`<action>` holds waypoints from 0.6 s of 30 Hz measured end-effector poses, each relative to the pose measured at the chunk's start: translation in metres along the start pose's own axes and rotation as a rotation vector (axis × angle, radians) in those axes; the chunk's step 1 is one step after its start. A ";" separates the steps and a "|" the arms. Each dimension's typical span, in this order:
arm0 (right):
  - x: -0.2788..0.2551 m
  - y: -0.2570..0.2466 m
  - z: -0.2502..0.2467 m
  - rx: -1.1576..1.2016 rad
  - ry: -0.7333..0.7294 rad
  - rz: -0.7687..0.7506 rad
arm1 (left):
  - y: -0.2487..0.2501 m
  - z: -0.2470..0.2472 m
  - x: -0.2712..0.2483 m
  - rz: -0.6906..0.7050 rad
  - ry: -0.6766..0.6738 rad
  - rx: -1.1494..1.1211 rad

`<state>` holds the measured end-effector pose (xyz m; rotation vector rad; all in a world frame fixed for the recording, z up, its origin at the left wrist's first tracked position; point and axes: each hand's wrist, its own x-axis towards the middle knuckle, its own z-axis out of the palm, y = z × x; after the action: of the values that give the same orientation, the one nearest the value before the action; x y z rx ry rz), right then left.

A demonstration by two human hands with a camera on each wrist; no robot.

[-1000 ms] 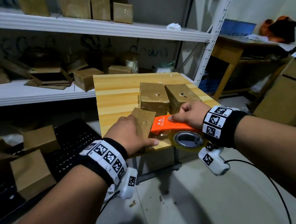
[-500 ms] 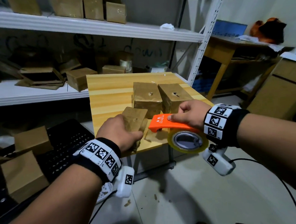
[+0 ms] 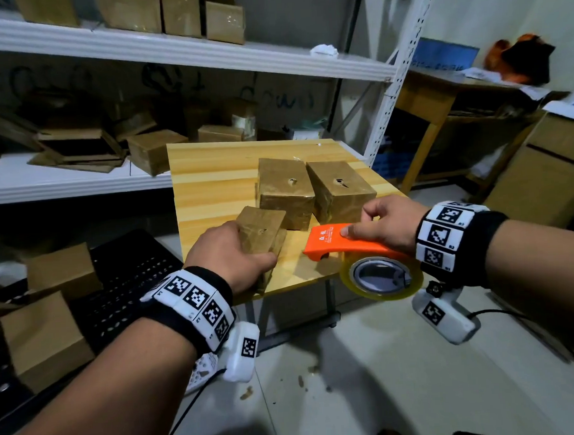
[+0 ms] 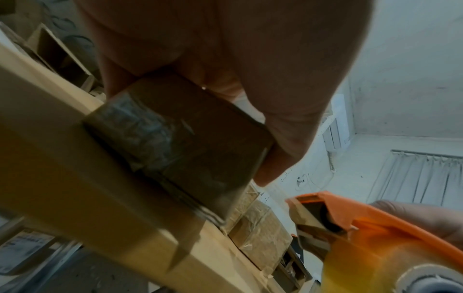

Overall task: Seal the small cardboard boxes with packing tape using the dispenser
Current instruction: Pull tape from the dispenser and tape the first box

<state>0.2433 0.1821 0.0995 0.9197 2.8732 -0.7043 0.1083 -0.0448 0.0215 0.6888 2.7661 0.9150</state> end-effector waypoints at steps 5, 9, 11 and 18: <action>0.004 -0.002 0.005 -0.090 -0.003 0.028 | 0.003 0.001 -0.005 0.026 0.019 0.004; 0.010 -0.014 0.012 -0.189 -0.036 0.085 | 0.009 0.008 -0.015 0.161 0.076 0.071; 0.012 -0.016 0.013 -0.230 -0.054 0.117 | 0.013 0.003 -0.022 0.238 0.133 0.107; 0.005 -0.018 0.009 -0.157 0.053 0.117 | 0.004 -0.033 -0.026 0.234 0.273 -0.088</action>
<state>0.2281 0.1680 0.0984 1.0878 2.8405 -0.4437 0.1232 -0.0716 0.0505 0.9534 2.8967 1.2552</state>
